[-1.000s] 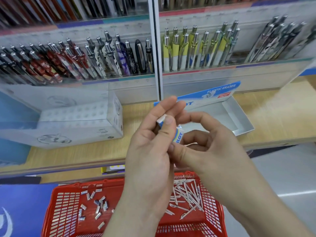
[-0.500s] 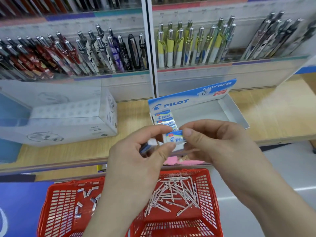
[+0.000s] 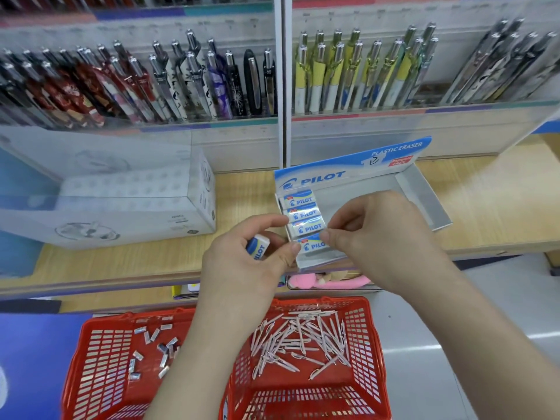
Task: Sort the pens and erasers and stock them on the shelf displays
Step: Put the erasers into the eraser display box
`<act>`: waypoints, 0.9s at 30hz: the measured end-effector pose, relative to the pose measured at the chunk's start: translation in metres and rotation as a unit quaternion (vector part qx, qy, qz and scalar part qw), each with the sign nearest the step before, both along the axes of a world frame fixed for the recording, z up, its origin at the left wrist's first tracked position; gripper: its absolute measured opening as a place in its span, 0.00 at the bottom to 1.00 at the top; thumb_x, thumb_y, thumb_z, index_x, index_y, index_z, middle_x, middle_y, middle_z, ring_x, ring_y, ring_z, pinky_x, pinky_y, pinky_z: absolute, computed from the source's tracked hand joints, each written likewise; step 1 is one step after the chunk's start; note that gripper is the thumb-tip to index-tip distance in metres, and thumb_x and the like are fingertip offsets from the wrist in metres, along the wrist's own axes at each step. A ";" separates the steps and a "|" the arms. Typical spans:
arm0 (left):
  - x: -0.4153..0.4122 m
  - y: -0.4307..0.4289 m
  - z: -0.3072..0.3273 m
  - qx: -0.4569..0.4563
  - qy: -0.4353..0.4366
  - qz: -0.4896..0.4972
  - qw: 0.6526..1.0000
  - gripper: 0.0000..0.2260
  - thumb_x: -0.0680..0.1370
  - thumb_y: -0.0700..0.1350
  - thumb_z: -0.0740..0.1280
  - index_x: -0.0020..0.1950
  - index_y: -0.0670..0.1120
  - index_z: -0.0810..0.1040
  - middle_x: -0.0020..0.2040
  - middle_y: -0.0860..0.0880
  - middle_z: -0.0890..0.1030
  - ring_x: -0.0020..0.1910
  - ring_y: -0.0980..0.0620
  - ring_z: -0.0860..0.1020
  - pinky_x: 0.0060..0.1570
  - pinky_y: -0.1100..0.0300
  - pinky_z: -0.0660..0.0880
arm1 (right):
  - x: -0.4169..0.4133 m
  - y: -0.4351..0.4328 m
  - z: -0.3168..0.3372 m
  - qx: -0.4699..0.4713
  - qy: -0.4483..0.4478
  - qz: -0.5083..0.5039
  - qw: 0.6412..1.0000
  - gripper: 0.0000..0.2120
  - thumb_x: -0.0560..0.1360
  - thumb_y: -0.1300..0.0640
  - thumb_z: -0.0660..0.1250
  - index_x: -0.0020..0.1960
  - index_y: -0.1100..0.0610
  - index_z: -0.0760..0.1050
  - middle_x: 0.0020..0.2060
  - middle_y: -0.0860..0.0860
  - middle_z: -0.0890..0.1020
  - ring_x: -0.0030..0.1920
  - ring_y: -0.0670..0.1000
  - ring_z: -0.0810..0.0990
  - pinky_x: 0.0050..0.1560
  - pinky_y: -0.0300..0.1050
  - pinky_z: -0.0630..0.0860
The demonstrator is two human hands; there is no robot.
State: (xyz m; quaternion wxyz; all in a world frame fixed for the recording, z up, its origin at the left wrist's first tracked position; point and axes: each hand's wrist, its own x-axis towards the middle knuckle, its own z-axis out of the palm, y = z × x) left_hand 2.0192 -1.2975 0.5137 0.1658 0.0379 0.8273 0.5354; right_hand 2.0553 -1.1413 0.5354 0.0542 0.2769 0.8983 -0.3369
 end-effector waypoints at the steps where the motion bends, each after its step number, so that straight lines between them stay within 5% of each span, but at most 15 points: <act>1: 0.000 0.000 0.000 0.004 -0.002 0.001 1.000 0.12 0.69 0.43 0.75 0.47 0.57 0.81 0.36 0.57 0.82 0.32 0.63 0.77 0.33 0.75 0.69 | 0.000 0.000 0.000 -0.003 -0.002 -0.004 1.000 0.10 0.68 0.49 0.74 0.31 0.48 0.77 0.31 0.44 0.82 0.39 0.48 0.80 0.43 0.48 0.78; 9: -0.001 0.004 0.004 -0.005 -0.003 -0.003 1.000 0.11 0.69 0.41 0.75 0.46 0.55 0.81 0.32 0.57 0.82 0.29 0.65 0.77 0.30 0.76 0.68 | -0.002 -0.009 0.002 0.042 -0.006 0.026 0.999 0.07 0.69 0.48 0.74 0.40 0.50 0.79 0.36 0.45 0.83 0.41 0.49 0.81 0.43 0.46 0.78; 15: -0.005 0.005 0.004 -0.024 -0.004 -0.014 1.000 0.10 0.69 0.43 0.75 0.46 0.55 0.81 0.32 0.58 0.82 0.26 0.62 0.76 0.27 0.74 0.68 | -0.005 -0.014 0.008 0.084 -0.027 0.092 0.992 0.18 0.67 0.49 0.76 0.52 0.49 0.72 0.48 0.46 0.80 0.47 0.50 0.80 0.48 0.47 0.76; 23: -0.006 0.005 0.002 -0.052 0.014 -0.015 0.998 0.09 0.69 0.45 0.75 0.46 0.56 0.80 0.33 0.58 0.82 0.28 0.60 0.77 0.30 0.72 0.71 | -0.006 -0.015 0.005 0.083 -0.008 0.101 0.991 0.13 0.67 0.51 0.75 0.48 0.50 0.75 0.43 0.47 0.82 0.46 0.51 0.80 0.49 0.50 0.77; 27: -0.005 -0.001 0.005 -0.051 0.053 -0.031 0.997 0.04 0.76 0.49 0.66 0.48 0.59 0.79 0.37 0.58 0.81 0.32 0.63 0.75 0.35 0.69 0.70 | -0.003 -0.010 0.008 0.059 -0.005 0.096 0.994 0.15 0.69 0.50 0.74 0.53 0.48 0.75 0.45 0.44 0.82 0.48 0.49 0.79 0.51 0.50 0.77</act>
